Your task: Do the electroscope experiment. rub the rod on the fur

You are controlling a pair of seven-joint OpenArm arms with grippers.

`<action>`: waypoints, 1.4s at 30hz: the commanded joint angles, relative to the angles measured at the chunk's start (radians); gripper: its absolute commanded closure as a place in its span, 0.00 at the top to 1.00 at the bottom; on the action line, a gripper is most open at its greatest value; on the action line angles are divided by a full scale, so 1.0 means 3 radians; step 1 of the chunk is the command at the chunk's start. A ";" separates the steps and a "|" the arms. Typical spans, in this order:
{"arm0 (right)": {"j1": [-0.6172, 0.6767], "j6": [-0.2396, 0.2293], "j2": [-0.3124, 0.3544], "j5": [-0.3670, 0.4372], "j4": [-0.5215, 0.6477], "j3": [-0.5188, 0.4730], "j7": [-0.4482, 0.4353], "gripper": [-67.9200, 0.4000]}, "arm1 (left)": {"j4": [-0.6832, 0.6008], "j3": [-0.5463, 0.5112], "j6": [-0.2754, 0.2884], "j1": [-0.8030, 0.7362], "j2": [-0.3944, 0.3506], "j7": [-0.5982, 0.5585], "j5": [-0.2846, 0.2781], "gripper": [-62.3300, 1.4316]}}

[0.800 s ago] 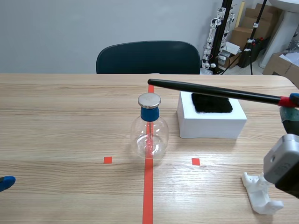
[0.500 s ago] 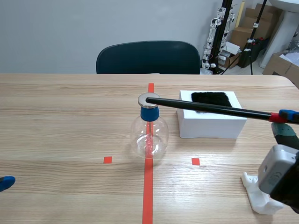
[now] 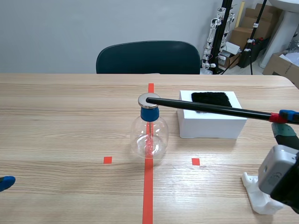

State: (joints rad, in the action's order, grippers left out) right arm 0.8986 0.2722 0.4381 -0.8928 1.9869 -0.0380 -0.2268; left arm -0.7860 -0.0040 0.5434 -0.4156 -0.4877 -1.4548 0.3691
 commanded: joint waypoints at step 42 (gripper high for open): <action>-0.1712 -0.0292 0.2019 0.0380 -0.0973 0.0189 0.0825 0.01 | -0.0024 -0.0018 0.0006 0.0009 -0.0011 -0.0048 -0.0033 1.00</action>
State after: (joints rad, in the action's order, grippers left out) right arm 0.4183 0.1669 1.0187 -0.7769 1.6730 -0.0010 0.0078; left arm -0.7860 -0.0040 0.5434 -0.4156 -0.4877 -1.4544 0.3695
